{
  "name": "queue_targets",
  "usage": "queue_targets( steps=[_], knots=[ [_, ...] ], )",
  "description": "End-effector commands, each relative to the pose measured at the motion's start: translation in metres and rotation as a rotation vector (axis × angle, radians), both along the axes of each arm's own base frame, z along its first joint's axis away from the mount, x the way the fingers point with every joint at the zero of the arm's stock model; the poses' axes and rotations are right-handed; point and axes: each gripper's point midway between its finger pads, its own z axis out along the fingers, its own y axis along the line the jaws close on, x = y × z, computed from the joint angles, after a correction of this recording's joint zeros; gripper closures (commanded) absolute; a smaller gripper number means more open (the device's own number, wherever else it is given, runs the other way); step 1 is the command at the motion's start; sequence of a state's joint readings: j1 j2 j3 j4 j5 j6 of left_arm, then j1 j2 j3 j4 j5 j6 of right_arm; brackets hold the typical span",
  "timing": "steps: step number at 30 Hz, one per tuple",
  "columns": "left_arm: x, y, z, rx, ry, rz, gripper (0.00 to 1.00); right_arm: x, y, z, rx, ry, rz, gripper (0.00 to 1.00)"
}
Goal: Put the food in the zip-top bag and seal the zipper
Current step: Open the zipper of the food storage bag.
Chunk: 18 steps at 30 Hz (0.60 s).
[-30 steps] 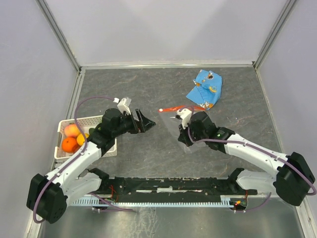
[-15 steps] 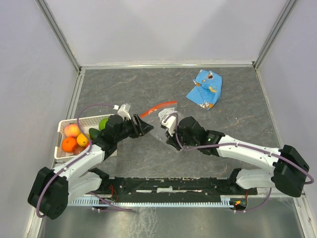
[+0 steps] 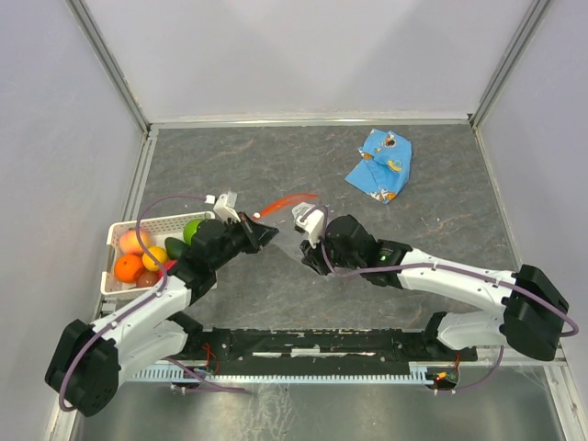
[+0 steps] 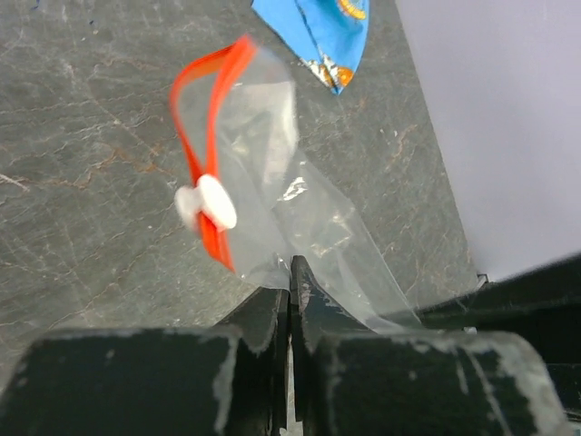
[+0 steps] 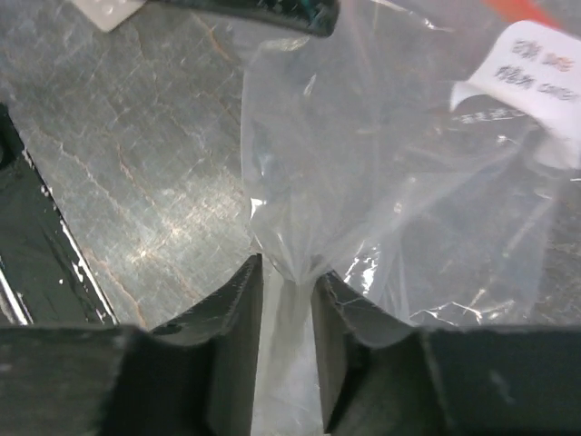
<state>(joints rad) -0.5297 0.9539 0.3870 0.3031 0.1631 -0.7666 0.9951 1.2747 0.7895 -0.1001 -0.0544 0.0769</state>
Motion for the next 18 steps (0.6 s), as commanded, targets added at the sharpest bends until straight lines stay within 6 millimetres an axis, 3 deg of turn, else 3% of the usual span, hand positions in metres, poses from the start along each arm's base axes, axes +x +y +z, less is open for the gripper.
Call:
queue_targets(
  steps=[1,6,12,18],
  knots=[
    [0.007,0.002,0.041,-0.011,-0.191,0.064,0.97,0.021,0.01,0.054,0.134,-0.037,-0.136,0.6],
    [0.007,-0.007,0.062,0.068,-0.32,0.099,0.97,0.03,-0.006,0.09,0.192,-0.043,-0.277,0.51],
    [0.004,-0.036,0.083,0.187,-0.456,0.074,0.97,0.042,-0.035,0.129,0.206,-0.068,-0.459,0.31],
    [0.002,-0.059,0.102,0.303,-0.598,0.059,0.97,0.054,-0.057,0.155,0.164,-0.037,-0.546,0.26]
  ],
)
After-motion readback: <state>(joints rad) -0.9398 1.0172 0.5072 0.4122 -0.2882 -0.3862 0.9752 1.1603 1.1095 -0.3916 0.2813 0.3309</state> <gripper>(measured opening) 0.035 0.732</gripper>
